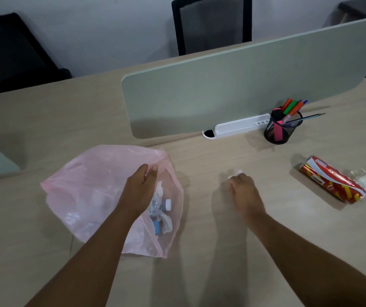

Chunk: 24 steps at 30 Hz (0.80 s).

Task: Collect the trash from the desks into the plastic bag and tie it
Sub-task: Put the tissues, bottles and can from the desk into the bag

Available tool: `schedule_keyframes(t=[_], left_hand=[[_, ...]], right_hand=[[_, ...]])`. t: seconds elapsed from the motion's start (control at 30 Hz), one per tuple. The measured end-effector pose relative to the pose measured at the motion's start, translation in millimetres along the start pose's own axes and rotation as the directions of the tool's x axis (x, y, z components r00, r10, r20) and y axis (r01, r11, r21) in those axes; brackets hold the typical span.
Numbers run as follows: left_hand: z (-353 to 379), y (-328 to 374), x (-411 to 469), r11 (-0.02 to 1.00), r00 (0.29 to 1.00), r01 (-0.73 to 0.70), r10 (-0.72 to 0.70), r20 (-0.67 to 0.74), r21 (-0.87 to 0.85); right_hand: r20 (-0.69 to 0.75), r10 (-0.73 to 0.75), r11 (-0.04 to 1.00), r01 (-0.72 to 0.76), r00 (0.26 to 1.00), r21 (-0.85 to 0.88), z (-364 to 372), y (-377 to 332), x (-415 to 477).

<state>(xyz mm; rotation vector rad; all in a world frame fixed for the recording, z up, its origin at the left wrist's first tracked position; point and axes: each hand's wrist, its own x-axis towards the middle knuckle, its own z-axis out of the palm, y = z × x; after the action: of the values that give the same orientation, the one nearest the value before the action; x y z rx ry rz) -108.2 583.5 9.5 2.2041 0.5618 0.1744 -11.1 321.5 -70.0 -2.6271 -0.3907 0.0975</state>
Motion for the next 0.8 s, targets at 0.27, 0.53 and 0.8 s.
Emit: schedule_keyframes(t=[0.27, 0.53, 0.8], left_hand=[[-36, 0, -23, 1.000, 0.996, -0.007, 0.010, -0.087, 0.030], [-48, 0, -41, 0.997, 0.996, -0.042, 0.047, -0.076, 0.065], [-31, 11, -45, 0.992, 0.994, -0.103, 0.104, -0.013, 0.078]], right_hand=[[0.208, -0.428, 0.765, 0.230, 0.880, 0.602, 20, -151, -44], [0.186, -0.252, 0.965, 0.260, 0.950, -0.020, -20, -66, -29], [-0.141, 0.195, 0.834, -0.240, 0.971, -0.497, -121, 105, -18]])
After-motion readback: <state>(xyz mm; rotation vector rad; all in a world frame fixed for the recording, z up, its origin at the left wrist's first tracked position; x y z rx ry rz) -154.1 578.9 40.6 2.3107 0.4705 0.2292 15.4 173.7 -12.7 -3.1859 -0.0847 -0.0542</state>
